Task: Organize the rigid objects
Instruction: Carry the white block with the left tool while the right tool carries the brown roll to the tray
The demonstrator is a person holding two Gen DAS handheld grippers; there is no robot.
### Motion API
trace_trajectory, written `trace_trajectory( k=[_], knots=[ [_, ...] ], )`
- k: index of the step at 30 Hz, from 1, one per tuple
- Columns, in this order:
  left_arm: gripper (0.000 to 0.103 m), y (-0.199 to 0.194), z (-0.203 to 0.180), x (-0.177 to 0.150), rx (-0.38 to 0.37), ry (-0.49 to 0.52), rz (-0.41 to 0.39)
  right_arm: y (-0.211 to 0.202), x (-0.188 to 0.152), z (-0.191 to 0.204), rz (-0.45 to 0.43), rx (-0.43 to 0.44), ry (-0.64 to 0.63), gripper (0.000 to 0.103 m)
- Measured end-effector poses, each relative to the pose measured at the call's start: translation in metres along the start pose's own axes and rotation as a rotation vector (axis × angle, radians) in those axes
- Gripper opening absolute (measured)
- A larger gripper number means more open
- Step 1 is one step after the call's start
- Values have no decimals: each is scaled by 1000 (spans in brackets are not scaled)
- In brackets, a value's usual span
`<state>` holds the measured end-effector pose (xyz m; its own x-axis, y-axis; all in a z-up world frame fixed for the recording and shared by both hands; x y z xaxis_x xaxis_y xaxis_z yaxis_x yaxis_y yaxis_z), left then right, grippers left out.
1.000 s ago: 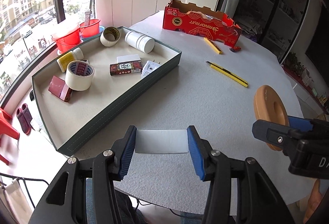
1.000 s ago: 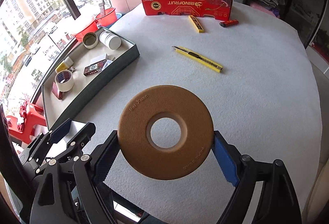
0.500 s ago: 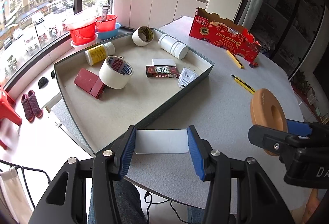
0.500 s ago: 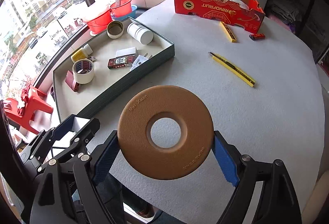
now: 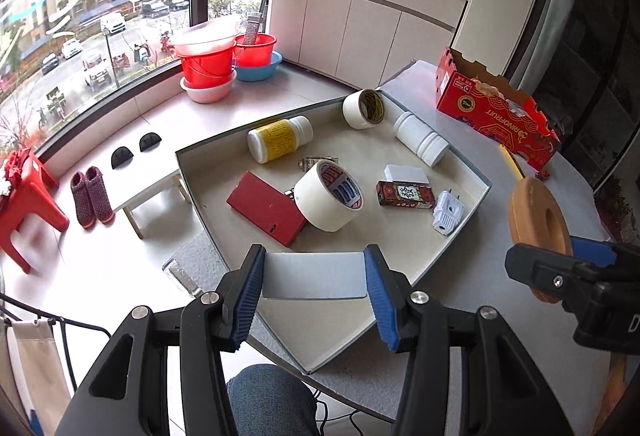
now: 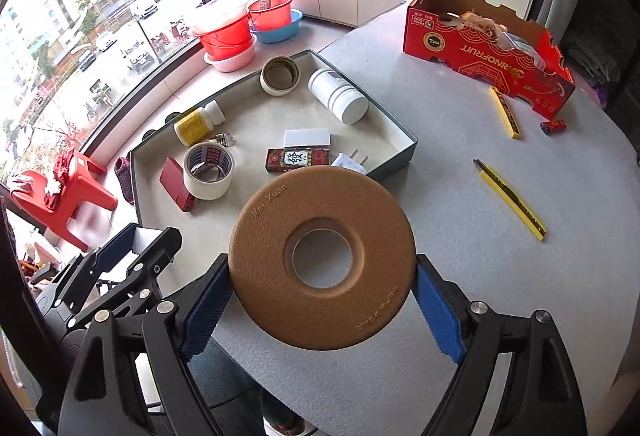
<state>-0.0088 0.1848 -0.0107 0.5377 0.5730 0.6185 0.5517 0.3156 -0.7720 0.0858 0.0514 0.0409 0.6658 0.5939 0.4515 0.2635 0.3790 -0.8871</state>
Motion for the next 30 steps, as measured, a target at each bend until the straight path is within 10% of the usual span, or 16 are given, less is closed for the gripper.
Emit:
trace_trajectory(
  k=[30],
  knots=[
    [53, 58, 5, 52, 117, -5, 40, 71, 62, -3, 65, 72, 35, 88]
  ],
)
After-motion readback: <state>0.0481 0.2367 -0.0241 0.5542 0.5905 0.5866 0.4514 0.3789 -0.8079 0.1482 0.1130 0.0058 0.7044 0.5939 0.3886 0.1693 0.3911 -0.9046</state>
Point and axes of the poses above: each gripper's, at about its wrist camera, not at the fingertips, and y roughly the way its jaws point, z to its left, x to its top, the point moved 3 cm from there along y, roughly the way its jaws point
